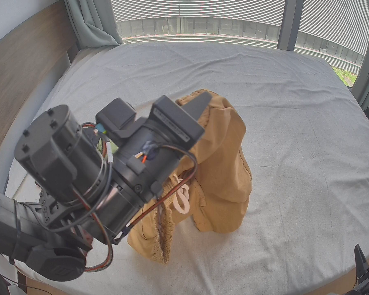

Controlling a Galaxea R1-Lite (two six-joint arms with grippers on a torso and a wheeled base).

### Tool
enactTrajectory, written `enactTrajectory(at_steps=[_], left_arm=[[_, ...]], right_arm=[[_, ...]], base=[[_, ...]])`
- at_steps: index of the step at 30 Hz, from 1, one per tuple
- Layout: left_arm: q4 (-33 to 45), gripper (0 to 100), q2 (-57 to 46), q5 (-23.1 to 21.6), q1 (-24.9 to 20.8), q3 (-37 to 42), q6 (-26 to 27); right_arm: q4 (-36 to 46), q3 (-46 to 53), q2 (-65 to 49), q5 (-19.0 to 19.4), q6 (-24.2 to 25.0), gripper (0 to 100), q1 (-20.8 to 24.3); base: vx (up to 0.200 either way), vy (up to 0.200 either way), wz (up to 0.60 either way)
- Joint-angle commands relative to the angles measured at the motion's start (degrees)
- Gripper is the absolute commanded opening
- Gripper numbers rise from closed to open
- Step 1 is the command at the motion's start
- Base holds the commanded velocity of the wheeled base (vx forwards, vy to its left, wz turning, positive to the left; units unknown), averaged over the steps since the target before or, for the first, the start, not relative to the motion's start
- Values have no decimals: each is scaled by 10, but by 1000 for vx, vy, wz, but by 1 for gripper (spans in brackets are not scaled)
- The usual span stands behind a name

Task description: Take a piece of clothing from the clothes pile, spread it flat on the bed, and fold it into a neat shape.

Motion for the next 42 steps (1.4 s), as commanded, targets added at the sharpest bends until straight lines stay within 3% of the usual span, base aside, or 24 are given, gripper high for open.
enactTrajectory(at_steps=[1, 6, 22, 31, 42], left_arm=[[0, 0, 37, -2, -18, -18, 0], [-38, 0, 86, -17, -48, -22, 12], [-68, 0, 166, -73, -76, -79, 4], [-90, 0, 156, -148, -104, -94, -2], [-80, 0, 108, -145, -127, -177, -38]], right_arm=[[1, 10, -9, 0, 0, 100, 0], [1, 10, -9, 0, 0, 100, 0], [1, 10, -9, 0, 0, 100, 0], [1, 10, -9, 0, 0, 100, -1], [1, 10, -9, 0, 0, 100, -1]], base=[[0, 0, 0], [0, 0, 0], [0, 0, 0], [0, 0, 0], [0, 0, 0]])
